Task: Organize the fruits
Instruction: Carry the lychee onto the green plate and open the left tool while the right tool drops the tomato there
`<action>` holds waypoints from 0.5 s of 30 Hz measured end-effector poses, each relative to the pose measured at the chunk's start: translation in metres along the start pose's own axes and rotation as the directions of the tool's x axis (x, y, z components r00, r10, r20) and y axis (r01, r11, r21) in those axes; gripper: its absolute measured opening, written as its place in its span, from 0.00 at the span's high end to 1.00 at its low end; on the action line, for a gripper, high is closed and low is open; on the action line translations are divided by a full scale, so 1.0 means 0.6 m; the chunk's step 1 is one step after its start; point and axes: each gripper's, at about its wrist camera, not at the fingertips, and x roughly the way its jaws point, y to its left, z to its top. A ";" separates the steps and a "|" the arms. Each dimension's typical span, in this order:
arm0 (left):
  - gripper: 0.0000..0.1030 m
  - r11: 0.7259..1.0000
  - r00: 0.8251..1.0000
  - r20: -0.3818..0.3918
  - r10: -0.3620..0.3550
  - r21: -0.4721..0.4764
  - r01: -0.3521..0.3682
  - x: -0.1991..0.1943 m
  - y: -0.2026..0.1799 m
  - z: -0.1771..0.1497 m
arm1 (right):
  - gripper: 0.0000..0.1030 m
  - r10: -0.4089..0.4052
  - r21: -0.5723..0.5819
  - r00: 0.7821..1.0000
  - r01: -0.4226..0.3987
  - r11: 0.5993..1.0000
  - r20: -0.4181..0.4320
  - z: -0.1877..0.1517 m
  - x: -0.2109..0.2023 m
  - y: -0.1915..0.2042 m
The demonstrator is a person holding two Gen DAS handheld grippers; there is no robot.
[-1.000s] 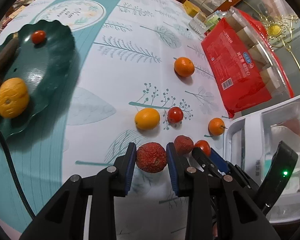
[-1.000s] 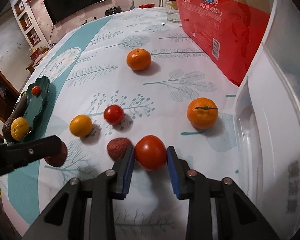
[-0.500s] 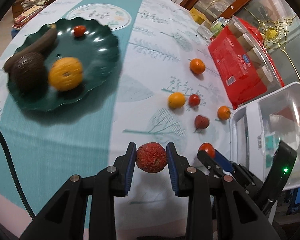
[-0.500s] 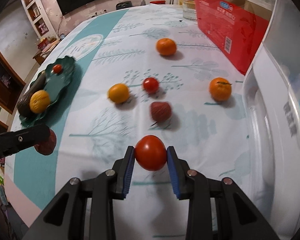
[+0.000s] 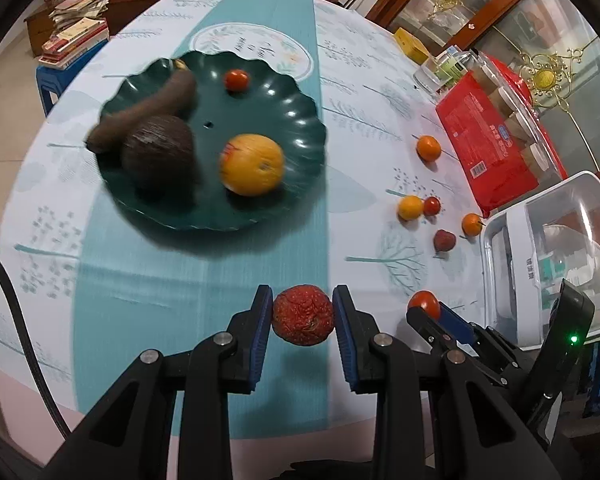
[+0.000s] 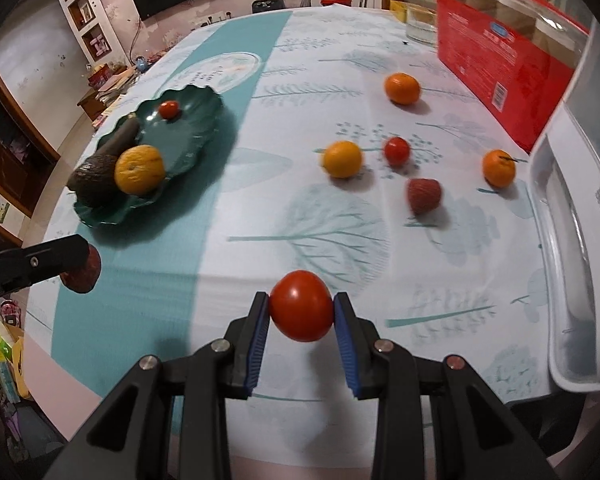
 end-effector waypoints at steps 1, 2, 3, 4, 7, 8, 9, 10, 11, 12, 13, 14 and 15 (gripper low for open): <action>0.72 1.000 1.000 0.002 0.001 0.004 -0.001 -0.005 0.008 0.004 | 0.68 0.002 -0.002 1.000 -0.002 1.000 0.003 0.001 -0.001 0.013; 0.72 1.000 1.000 0.004 0.004 0.009 -0.004 -0.011 0.017 0.009 | 0.68 0.004 -0.005 1.000 -0.004 1.000 0.006 0.003 0.000 0.023; 0.72 1.000 1.000 0.007 0.007 0.016 -0.007 -0.017 0.028 0.015 | 0.68 0.006 -0.006 1.000 -0.005 1.000 0.010 0.005 0.000 0.033; 0.72 1.000 1.000 0.008 0.007 0.019 -0.008 -0.021 0.034 0.018 | 0.68 0.008 -0.008 1.000 -0.008 1.000 0.013 0.006 0.000 0.043; 0.72 0.999 1.000 0.009 0.013 0.030 -0.013 -0.033 0.059 0.036 | 0.68 0.018 -0.016 0.999 -0.018 1.000 0.026 0.013 0.002 0.076; 0.72 0.999 1.000 0.011 0.015 0.035 -0.016 -0.038 0.067 0.043 | 0.68 0.024 -0.019 0.999 -0.024 1.000 0.032 0.015 0.002 0.089; 0.72 0.999 1.000 0.012 0.010 0.042 -0.011 -0.041 0.072 0.048 | 0.68 0.028 -0.022 0.999 -0.027 0.999 0.037 0.018 0.004 0.098; 0.72 0.999 1.000 0.011 0.006 0.050 -0.007 -0.044 0.079 0.055 | 0.68 0.030 -0.024 0.999 -0.029 0.999 0.041 0.020 0.005 0.109; 0.72 0.998 1.000 0.010 0.004 0.061 -0.004 -0.048 0.087 0.065 | 0.68 0.031 -0.024 0.998 -0.030 0.999 0.049 0.022 0.006 0.123; 0.72 0.998 1.000 0.011 0.003 0.069 -0.003 -0.049 0.088 0.070 | 0.68 0.033 -0.023 0.998 -0.032 0.999 0.054 0.023 0.006 0.131; 0.72 0.996 1.000 0.013 0.000 0.084 -0.001 -0.051 0.092 0.080 | 0.68 0.037 -0.021 0.998 -0.036 0.999 0.059 0.026 0.008 0.144; 0.72 0.995 1.000 0.013 -0.001 0.095 -0.001 -0.053 0.096 0.087 | 0.68 0.042 -0.020 0.997 -0.040 0.999 0.062 0.029 0.010 0.154; 0.72 0.994 1.000 0.013 -0.002 0.108 0.001 -0.054 0.101 0.096 | 0.68 0.046 -0.020 0.997 -0.044 0.999 0.066 0.031 0.012 0.163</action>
